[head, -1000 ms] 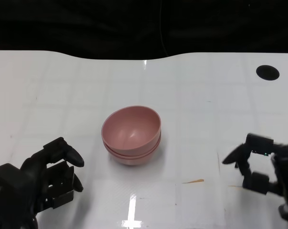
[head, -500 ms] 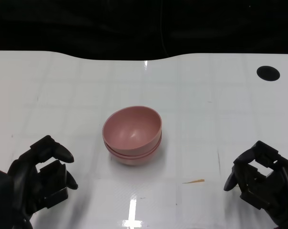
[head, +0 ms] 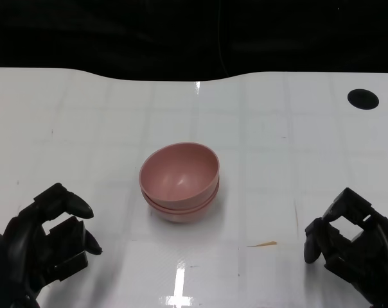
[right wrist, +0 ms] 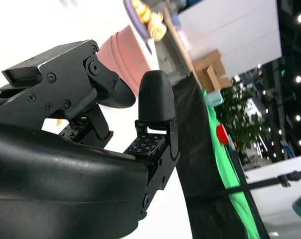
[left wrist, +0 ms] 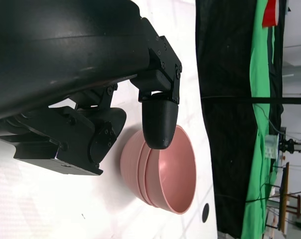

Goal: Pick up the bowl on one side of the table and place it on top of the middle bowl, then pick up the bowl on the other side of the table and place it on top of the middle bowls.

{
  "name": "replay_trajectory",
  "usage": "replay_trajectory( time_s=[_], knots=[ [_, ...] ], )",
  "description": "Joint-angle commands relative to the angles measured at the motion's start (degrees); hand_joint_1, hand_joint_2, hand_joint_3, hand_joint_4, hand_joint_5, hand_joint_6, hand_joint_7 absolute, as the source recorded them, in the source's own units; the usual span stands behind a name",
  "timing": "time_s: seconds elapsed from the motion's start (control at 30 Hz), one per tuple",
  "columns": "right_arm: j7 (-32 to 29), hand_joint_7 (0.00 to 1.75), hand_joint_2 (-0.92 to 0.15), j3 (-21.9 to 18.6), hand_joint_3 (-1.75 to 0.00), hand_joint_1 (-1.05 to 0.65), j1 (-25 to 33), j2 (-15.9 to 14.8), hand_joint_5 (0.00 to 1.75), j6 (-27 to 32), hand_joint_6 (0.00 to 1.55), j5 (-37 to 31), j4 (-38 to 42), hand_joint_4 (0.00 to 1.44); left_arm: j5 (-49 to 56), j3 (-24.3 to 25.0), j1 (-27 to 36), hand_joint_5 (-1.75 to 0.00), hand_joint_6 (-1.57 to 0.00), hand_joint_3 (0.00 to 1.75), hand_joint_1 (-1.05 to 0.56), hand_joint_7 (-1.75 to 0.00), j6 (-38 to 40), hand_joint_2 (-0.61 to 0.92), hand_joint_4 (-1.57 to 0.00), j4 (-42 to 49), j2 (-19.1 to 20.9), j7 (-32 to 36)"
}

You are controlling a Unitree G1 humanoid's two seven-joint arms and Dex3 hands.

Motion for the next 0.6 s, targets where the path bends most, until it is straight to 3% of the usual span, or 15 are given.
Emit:
replay_trajectory(
  time_s=[0.03, 0.6],
  knots=[
    [1.58, 1.58, -0.64, -1.73, -1.12, -0.03, 0.79, 0.48, 1.75, 1.89, 0.67, 0.36, -1.21, 0.87, -1.30, 0.79, -0.07, -1.75, -0.56, 1.11, 0.22, -1.75, 0.89, 0.84, -0.72, -0.59, 0.14, -0.21],
    [3.76, 1.59, -0.59, -5.09, -1.18, -0.02, 0.37, 3.38, 1.75, 1.61, 0.69, -3.25, -0.95, 0.87, -2.65, 0.70, -0.22, -1.75, -0.54, 1.13, 0.23, -1.75, 2.13, 0.85, -0.71, -0.88, 0.39, -0.69]
  ],
)
